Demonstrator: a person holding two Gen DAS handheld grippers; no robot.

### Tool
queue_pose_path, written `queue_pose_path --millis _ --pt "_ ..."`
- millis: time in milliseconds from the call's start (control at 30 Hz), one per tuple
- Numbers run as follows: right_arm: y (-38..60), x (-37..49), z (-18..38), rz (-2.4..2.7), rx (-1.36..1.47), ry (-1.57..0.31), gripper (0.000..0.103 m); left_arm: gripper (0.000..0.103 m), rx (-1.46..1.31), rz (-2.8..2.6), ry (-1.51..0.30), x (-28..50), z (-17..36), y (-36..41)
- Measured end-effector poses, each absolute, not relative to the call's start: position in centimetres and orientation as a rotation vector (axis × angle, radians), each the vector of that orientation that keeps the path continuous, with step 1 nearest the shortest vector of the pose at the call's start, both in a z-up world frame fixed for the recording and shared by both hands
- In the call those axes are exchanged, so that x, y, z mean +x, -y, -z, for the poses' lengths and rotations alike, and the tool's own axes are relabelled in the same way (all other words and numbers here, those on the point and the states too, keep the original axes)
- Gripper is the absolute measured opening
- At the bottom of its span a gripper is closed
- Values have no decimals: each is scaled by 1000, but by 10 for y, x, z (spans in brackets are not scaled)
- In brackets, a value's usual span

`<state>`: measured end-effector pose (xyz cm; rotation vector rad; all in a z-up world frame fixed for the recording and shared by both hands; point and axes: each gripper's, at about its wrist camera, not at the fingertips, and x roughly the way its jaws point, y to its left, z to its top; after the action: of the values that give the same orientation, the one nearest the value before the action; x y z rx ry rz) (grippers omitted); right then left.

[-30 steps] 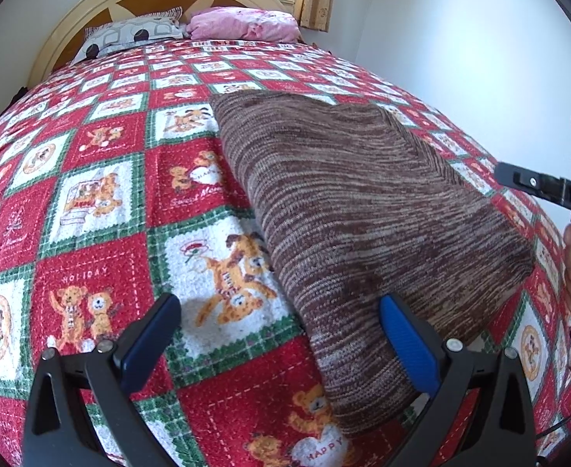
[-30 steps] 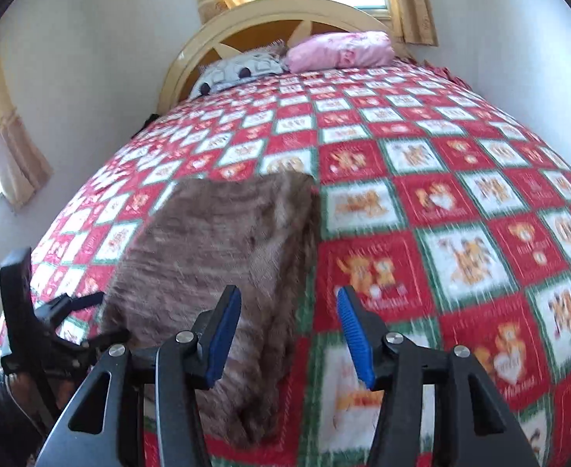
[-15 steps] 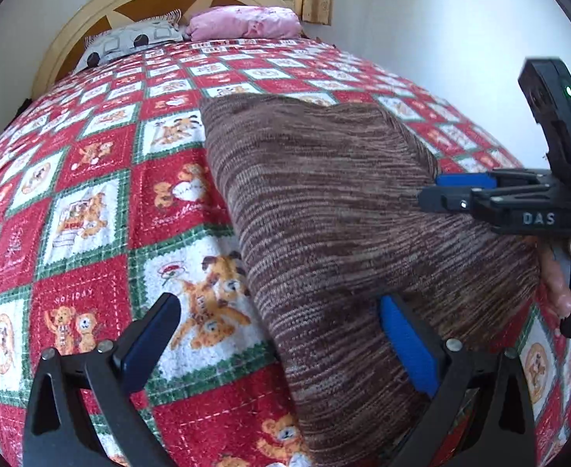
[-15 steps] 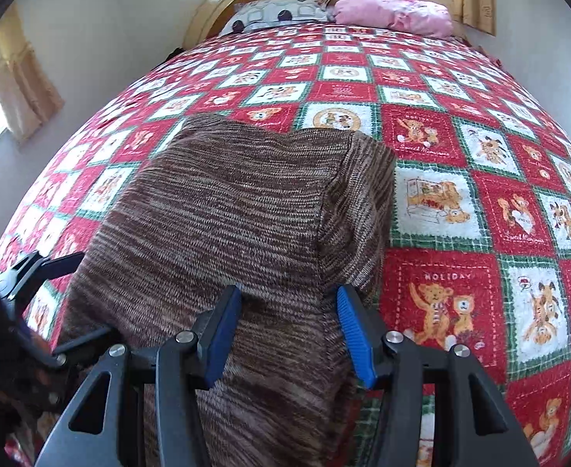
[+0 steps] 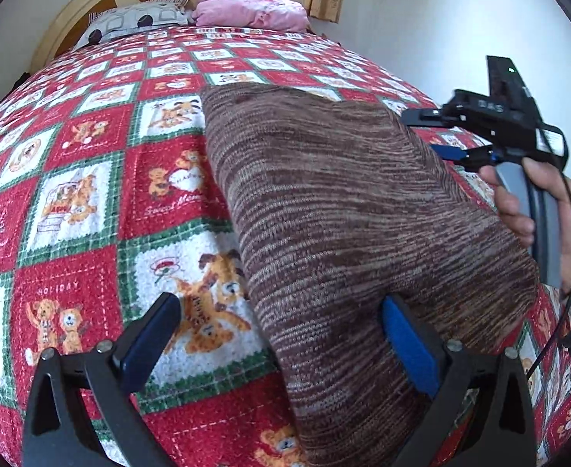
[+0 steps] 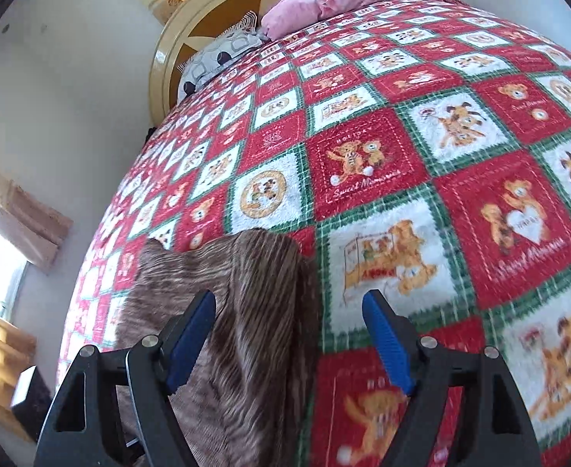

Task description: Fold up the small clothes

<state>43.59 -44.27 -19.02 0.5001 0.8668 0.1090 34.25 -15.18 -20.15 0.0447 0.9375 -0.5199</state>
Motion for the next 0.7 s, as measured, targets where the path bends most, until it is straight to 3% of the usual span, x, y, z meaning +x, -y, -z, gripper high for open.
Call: queue_pose_path --millis 233,300,367,600,700 --pt "439 446 200 -120 467 -861 78 103 43 534 -945 349 203 155" --pt "437 446 201 -124 458 -858 71 103 43 536 -947 350 203 155" --pt "433 447 203 -166 458 -863 51 103 41 536 -949 352 203 156" --pt "432 444 211 -189 466 -845 50 103 30 565 -951 355 202 161" --pt "434 445 213 -199 483 -843 50 95 15 596 -937 352 201 159"
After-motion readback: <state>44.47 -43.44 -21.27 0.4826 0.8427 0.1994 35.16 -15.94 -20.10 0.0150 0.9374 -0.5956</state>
